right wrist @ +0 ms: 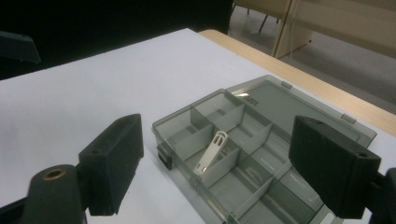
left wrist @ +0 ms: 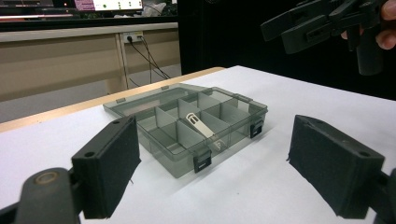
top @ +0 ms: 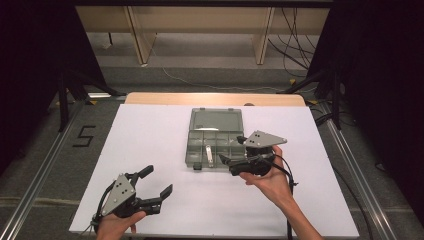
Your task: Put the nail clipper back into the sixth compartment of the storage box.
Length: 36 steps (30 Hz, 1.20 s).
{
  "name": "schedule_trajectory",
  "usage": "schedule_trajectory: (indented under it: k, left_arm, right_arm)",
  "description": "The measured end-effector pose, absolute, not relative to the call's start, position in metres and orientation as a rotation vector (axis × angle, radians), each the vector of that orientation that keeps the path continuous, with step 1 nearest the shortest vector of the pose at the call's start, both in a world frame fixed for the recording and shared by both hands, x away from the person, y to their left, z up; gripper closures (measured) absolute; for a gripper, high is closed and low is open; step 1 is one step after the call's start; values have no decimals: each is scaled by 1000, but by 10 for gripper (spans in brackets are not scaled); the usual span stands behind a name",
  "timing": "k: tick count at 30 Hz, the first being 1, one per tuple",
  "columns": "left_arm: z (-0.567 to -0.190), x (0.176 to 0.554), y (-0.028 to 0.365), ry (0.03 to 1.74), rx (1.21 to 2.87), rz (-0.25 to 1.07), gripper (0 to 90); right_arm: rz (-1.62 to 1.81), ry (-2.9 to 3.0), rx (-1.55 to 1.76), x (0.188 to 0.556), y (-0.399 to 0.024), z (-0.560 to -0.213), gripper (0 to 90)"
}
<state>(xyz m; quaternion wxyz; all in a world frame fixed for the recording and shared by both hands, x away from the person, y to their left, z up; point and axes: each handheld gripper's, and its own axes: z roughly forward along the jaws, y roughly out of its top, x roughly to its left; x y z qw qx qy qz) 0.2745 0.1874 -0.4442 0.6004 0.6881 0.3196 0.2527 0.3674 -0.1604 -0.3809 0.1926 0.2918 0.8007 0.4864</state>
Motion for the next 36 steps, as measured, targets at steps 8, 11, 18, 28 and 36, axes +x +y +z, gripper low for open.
schedule_trajectory:
  k: [8,11,18,28,36]
  left_arm:
    - [-445,274,186,742,1598,584,159]
    - [-445,275,186,738,1590,579,159]
    - [-445,275,186,738,1588,579,159]
    - [-445,274,186,743,1595,585,159]
    - [-445,274,186,740,1596,585,159]
  right_arm:
    - [1388,2241,820,363,-164,-383,170]
    - [1396,2230,819,360,-167,-384,166]
    - [1431,2188,815,355,-171,-386,162]
    - [1471,2159,815,345,-178,-393,160]
    - [1476,2127,812,340,-182,-395,160]
